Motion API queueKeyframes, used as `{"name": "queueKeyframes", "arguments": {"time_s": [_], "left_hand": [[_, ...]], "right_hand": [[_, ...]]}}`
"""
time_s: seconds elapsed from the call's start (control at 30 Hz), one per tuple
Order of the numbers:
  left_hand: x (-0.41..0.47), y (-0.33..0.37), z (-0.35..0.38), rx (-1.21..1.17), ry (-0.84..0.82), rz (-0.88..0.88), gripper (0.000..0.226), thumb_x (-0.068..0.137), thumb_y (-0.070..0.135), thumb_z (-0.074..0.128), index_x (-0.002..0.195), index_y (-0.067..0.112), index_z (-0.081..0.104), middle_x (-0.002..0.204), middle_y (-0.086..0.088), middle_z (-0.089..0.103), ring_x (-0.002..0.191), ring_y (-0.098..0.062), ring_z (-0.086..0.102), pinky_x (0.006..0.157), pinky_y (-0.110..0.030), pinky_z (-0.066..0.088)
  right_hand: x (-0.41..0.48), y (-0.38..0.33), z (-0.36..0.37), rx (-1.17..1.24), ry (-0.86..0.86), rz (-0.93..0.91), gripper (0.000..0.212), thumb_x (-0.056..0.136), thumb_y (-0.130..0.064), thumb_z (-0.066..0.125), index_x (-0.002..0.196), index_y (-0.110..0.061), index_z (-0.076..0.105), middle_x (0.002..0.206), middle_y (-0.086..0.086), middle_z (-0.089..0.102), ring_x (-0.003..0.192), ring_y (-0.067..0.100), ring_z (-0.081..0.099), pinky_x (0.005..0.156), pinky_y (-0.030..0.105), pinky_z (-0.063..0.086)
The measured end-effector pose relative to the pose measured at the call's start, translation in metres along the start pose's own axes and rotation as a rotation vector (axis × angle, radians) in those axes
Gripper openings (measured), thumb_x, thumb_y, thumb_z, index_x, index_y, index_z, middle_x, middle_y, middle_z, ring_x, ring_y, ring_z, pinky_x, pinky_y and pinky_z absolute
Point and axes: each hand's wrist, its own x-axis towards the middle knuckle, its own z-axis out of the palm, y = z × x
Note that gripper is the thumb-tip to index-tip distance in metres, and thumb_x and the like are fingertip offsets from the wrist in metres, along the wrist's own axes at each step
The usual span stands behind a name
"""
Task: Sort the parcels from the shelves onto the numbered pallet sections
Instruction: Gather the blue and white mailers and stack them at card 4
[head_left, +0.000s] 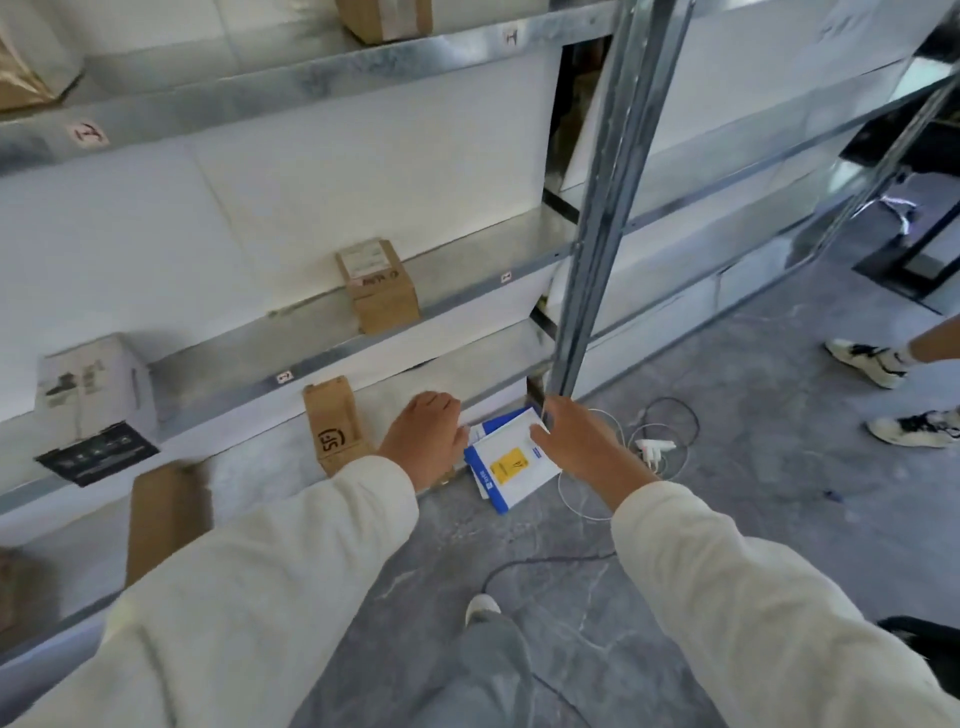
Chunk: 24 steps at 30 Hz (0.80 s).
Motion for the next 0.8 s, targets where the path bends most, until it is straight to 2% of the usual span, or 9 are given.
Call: {"name": "queueKeyframes", "arguments": {"time_s": [0.13, 0.27, 0.43, 0.6, 0.8], "left_hand": [[0.070, 0.005, 0.023, 0.011, -0.039, 0.069, 0.033, 0.100, 0.033, 0.039, 0.121, 0.011, 0.053, 0.120, -0.005, 0.057, 0.116, -0.021, 0.048, 0.101, -0.026, 0.032], [0.139, 0.003, 0.053, 0.013, -0.088, 0.153, 0.036, 0.101, 0.034, 0.036, 0.124, 0.012, 0.052, 0.123, -0.004, 0.057, 0.118, -0.020, 0.048, 0.104, -0.026, 0.032], [0.206, 0.007, 0.106, -0.029, -0.172, 0.166, 0.033, 0.101, 0.033, 0.038, 0.121, 0.012, 0.053, 0.122, -0.004, 0.057, 0.115, -0.019, 0.049, 0.102, -0.027, 0.036], [0.254, 0.016, 0.173, -0.039, -0.267, 0.239, 0.036, 0.100, 0.034, 0.038, 0.128, 0.013, 0.051, 0.126, -0.003, 0.055, 0.117, -0.018, 0.048, 0.100, -0.026, 0.036], [0.314, 0.003, 0.262, -0.030, -0.353, 0.205, 0.036, 0.100, 0.036, 0.038, 0.128, 0.016, 0.050, 0.125, 0.000, 0.056, 0.115, -0.016, 0.049, 0.094, -0.028, 0.041]], "right_hand": [[0.047, 0.023, -0.005, 0.052, -0.029, 0.071, 0.053, 0.091, -0.043, 0.047, 0.137, -0.018, 0.042, 0.125, 0.008, 0.059, 0.110, 0.030, 0.059, 0.085, 0.036, 0.048], [0.098, 0.051, 0.000, 0.056, -0.023, 0.134, 0.048, 0.091, -0.045, 0.045, 0.130, -0.017, 0.044, 0.125, 0.008, 0.057, 0.111, 0.029, 0.057, 0.084, 0.036, 0.043], [0.144, 0.088, 0.021, 0.044, -0.065, 0.214, 0.053, 0.094, -0.045, 0.043, 0.138, -0.016, 0.039, 0.136, 0.010, 0.049, 0.122, 0.032, 0.049, 0.093, 0.040, 0.040], [0.192, 0.129, 0.050, 0.069, -0.097, 0.281, 0.048, 0.094, -0.046, 0.042, 0.132, -0.017, 0.044, 0.128, 0.007, 0.055, 0.113, 0.030, 0.056, 0.086, 0.037, 0.042], [0.261, 0.180, 0.105, 0.089, -0.200, 0.330, 0.045, 0.095, -0.044, 0.042, 0.129, -0.016, 0.046, 0.129, 0.005, 0.052, 0.115, 0.027, 0.055, 0.093, 0.038, 0.043]]}}
